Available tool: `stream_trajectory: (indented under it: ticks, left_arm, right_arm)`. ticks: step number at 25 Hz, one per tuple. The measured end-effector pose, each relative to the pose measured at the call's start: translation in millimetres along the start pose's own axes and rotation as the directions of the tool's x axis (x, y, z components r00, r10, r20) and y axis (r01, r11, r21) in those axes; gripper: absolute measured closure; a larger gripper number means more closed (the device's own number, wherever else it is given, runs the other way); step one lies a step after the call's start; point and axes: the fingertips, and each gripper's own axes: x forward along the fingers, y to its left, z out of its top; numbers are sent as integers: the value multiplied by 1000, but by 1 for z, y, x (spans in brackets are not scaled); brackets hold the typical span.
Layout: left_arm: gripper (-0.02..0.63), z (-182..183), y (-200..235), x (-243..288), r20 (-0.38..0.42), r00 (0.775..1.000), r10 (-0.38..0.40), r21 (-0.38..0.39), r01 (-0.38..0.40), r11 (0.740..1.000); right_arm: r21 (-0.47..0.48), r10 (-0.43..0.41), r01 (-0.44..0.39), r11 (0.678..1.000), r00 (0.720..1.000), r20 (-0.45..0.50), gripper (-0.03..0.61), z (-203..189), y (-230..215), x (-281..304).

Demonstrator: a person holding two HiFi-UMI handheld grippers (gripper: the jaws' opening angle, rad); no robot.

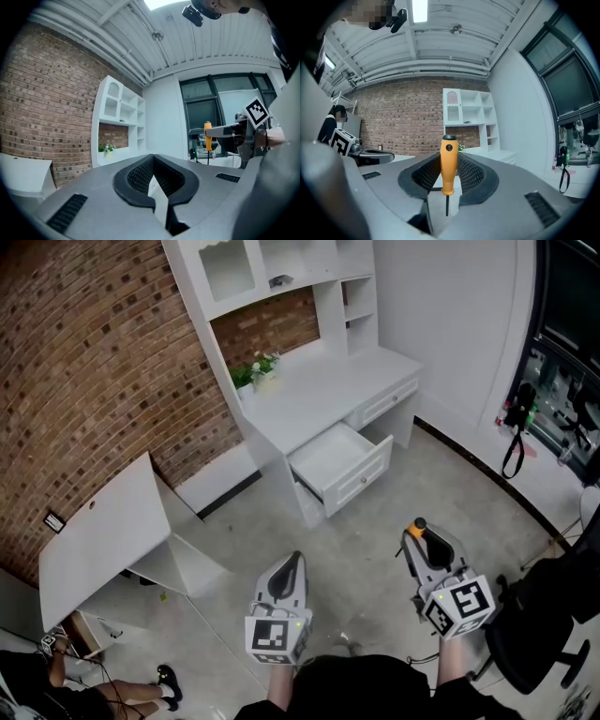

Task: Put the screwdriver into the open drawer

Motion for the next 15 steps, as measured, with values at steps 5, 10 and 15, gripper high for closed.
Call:
stream_trajectory:
  ticks: [5, 10, 15]
  left_arm:
    - [604, -7, 1, 1, -18, 1000, 25, -11, -25, 1000]
    - [604, -5, 12, 14, -28, 999, 36, -19, -37, 999]
    - [606, -15, 30, 41, -27, 999, 40, -35, -41, 999]
  right_arm:
    - [9, 14, -14, 1000, 1000, 4, 466, -1, -5, 7]
    - [26, 31, -31, 999, 1000, 2, 466, 2, -9, 27]
    - [21, 43, -43, 999, 999, 2, 466, -3, -16, 57]
